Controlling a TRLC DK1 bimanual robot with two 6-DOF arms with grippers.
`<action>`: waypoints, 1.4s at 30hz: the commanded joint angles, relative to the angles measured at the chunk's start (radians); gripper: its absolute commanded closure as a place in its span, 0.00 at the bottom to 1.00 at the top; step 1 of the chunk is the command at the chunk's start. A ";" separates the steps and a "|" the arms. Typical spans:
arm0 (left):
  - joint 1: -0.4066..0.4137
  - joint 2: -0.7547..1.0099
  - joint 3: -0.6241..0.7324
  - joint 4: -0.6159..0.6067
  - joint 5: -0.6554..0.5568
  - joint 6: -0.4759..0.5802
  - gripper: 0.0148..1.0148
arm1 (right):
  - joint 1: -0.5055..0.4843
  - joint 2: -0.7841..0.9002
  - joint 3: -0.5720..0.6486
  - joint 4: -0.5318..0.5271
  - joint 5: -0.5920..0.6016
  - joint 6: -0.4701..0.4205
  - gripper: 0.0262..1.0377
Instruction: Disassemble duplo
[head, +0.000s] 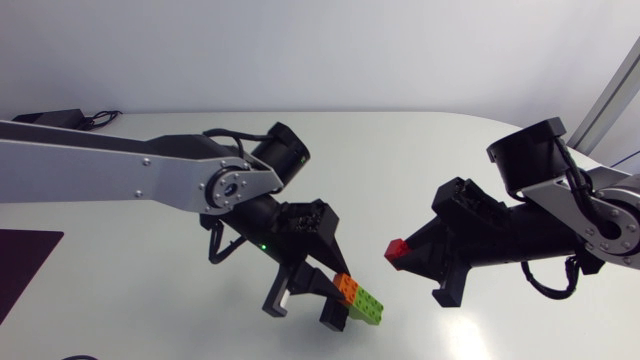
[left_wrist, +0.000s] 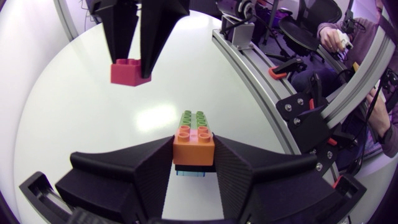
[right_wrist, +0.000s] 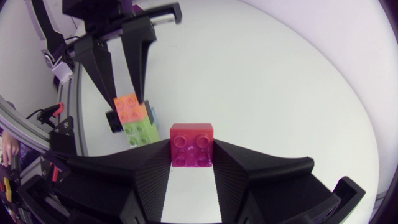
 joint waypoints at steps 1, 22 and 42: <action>0.052 -0.068 -0.007 -0.011 -0.001 0.027 0.71 | -0.004 0.054 0.025 -0.005 0.051 -0.043 0.76; 0.394 -0.199 0.172 0.029 0.351 -0.388 0.71 | 0.169 0.381 -0.033 0.123 0.341 -0.045 0.13; 0.362 -0.113 0.230 -0.080 0.561 -0.395 0.71 | -0.217 0.035 0.145 -0.145 -0.432 -0.169 0.04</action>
